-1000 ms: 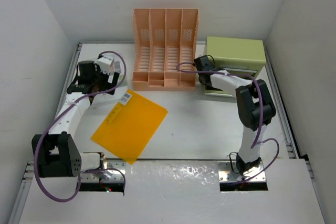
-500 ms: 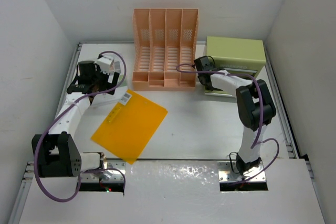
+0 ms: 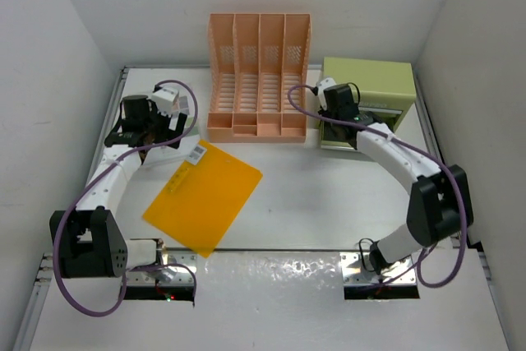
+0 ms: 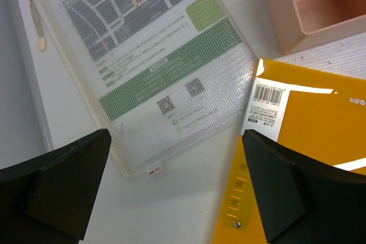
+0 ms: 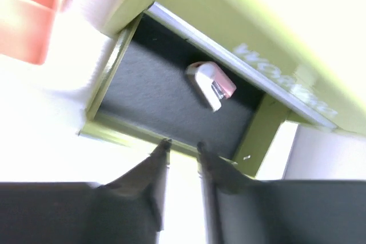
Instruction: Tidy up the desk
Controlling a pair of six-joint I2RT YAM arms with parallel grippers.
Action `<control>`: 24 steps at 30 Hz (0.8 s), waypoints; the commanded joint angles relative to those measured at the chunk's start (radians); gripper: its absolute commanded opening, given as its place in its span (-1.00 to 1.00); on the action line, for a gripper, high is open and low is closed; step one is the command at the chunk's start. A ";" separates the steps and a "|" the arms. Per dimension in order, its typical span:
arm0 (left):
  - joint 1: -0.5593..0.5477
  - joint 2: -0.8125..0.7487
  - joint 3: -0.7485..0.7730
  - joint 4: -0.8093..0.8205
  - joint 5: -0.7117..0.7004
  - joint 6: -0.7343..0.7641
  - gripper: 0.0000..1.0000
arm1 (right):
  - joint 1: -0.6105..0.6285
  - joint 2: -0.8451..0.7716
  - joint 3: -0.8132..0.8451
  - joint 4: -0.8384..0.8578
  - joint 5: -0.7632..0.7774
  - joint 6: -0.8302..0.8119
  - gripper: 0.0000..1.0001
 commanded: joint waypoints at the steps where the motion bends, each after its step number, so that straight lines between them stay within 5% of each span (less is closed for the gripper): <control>1: 0.012 -0.014 0.004 0.031 0.023 0.010 0.99 | -0.010 -0.054 -0.072 0.039 -0.100 0.157 -0.78; 3: 0.010 -0.016 0.005 0.030 0.023 0.010 0.99 | -0.014 -0.075 -0.138 0.044 -0.145 0.233 -1.00; 11: 0.012 -0.019 0.001 0.028 0.036 0.015 0.99 | -0.080 -0.236 -0.504 0.283 -0.268 0.521 -1.00; 24: 0.010 -0.023 -0.001 0.021 0.026 0.024 0.99 | -0.283 -0.051 -0.557 0.662 -0.142 0.644 -1.00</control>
